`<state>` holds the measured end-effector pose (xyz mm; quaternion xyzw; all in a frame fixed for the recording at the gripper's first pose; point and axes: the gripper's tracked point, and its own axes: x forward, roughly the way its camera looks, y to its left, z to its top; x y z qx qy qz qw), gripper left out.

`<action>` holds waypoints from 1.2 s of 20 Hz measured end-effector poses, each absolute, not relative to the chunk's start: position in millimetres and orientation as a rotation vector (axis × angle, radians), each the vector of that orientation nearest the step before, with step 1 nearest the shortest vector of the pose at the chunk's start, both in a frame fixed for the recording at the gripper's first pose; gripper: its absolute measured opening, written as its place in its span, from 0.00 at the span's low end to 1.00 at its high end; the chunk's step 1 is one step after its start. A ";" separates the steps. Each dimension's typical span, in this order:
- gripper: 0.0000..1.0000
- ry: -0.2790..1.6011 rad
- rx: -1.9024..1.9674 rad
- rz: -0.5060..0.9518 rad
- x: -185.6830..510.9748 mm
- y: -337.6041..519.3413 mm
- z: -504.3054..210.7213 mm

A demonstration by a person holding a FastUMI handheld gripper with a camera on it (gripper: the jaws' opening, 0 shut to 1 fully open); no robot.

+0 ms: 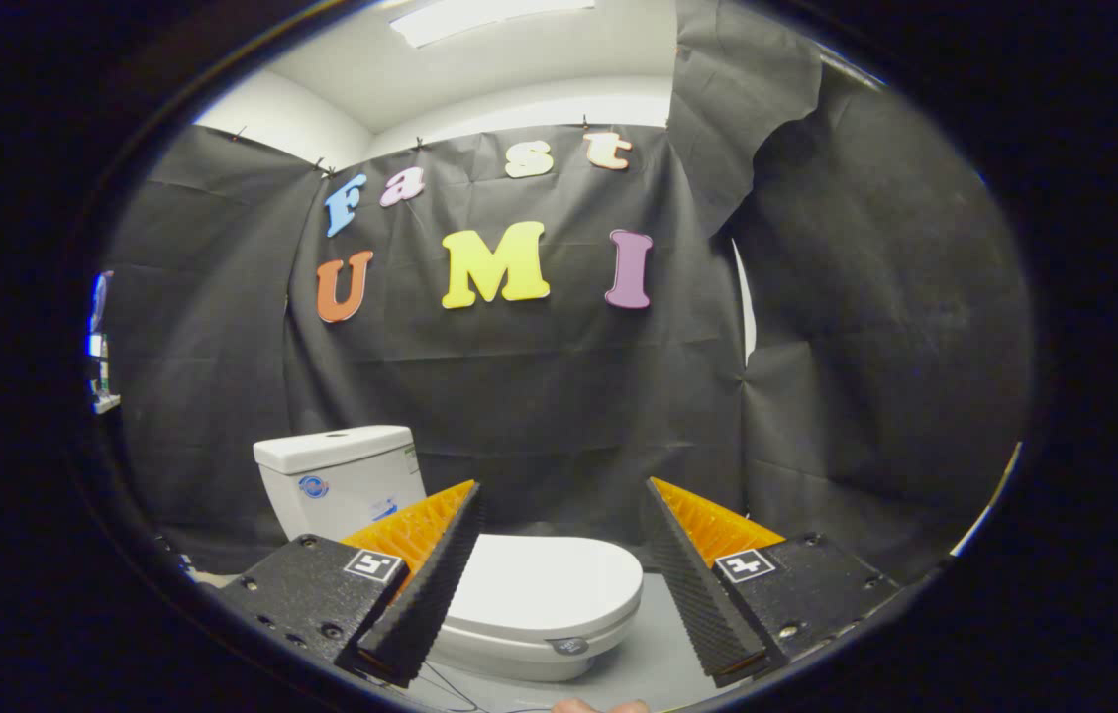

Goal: Open the toilet lid.

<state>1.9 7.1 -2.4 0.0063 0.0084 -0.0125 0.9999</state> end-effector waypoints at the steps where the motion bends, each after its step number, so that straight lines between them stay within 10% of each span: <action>1: 0.99 0.012 0.020 -0.026 2.5 8.3 -2.1; 24: 0.99 0.322 0.393 -0.082 48.5 15.2 -105.8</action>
